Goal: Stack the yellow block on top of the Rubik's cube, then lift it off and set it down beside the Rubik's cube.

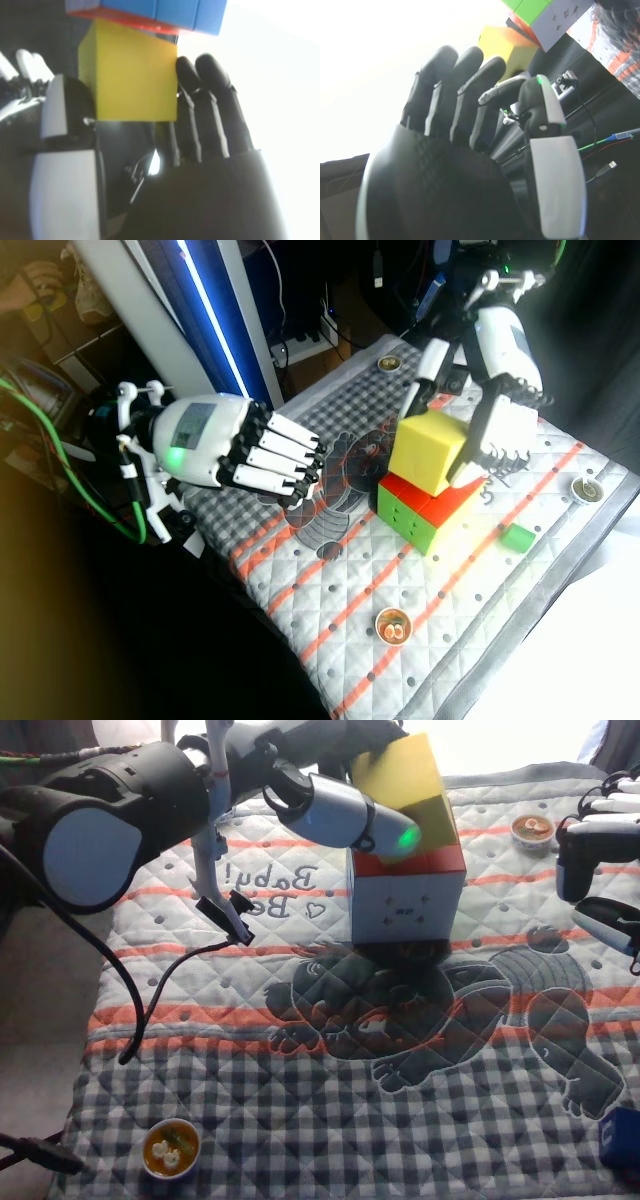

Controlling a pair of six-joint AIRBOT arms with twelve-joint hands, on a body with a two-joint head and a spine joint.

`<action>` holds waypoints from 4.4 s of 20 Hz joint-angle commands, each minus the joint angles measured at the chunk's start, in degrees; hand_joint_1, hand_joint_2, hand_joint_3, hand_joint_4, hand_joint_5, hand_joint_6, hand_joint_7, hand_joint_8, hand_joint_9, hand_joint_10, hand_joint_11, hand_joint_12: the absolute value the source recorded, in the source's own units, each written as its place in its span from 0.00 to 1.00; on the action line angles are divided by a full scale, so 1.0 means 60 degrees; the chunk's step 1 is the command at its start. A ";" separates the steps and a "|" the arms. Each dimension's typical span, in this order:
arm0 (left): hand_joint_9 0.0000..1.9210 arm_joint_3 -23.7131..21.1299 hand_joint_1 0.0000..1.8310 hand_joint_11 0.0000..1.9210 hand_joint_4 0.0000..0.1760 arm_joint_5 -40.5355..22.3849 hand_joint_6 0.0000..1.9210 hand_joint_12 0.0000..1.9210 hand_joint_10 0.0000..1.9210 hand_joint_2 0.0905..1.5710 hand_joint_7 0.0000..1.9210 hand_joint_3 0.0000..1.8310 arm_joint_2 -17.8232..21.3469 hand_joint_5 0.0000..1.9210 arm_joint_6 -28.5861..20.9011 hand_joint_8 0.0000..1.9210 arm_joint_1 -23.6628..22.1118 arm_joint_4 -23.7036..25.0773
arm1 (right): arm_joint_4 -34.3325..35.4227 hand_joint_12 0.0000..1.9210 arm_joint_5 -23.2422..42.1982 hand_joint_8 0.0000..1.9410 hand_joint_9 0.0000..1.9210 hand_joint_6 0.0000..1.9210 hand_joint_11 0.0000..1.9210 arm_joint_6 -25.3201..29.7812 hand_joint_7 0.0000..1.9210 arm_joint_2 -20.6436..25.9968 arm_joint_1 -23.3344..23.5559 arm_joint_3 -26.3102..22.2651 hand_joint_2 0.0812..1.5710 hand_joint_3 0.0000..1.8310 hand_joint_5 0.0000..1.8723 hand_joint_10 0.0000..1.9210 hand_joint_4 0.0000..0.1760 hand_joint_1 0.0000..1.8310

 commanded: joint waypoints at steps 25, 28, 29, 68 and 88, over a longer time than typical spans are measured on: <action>0.04 -0.2537 0.18 0.00 1.00 0.4844 0.00 0.33 0.06 0.55 0.01 0.00 0.2246 0.00 -0.0022 0.00 0.1022 -0.0160 | -0.0231 0.60 0.0544 0.08 0.00 0.15 0.00 0.0033 0.07 -0.0100 0.1241 0.0550 0.58 0.00 0.06 0.27 0.00 0.47; 0.04 -0.3242 0.14 0.00 1.00 0.6027 0.00 0.74 0.10 0.60 0.02 0.00 0.2834 0.00 -0.0052 0.00 0.1661 -0.0231 | -0.0610 0.45 -0.0376 0.02 0.00 0.08 0.00 0.0033 0.07 -0.0396 0.2167 0.0982 0.56 0.00 0.08 0.18 0.00 0.41; 0.04 -0.3483 0.14 0.00 0.96 0.6435 0.00 0.68 0.09 0.62 0.01 0.01 0.3038 0.00 -0.0055 0.00 0.1890 -0.0268 | -0.0728 0.45 -0.0717 0.02 0.00 0.08 0.00 0.0033 0.08 -0.0518 0.2480 0.1151 0.54 0.00 0.09 0.19 0.00 0.41; 0.07 -0.4587 0.20 0.00 0.28 0.9341 0.00 0.77 0.28 0.82 0.14 0.00 0.3970 0.05 -0.1621 0.01 0.4503 -0.1533 | -0.0857 1.00 -0.4774 0.77 0.26 0.61 0.09 0.0033 0.35 -0.3354 0.5144 0.3936 0.78 0.00 0.47 0.87 0.00 0.71; 0.00 -0.4983 0.24 0.00 0.15 1.0189 0.02 0.84 0.51 0.81 0.16 0.00 0.4350 0.09 -0.1805 0.02 0.5422 -0.2084 | -0.1715 0.98 -0.0605 0.67 0.39 0.58 0.26 0.0060 0.47 -0.0857 0.2580 0.0668 0.74 0.00 0.46 0.77 0.00 0.66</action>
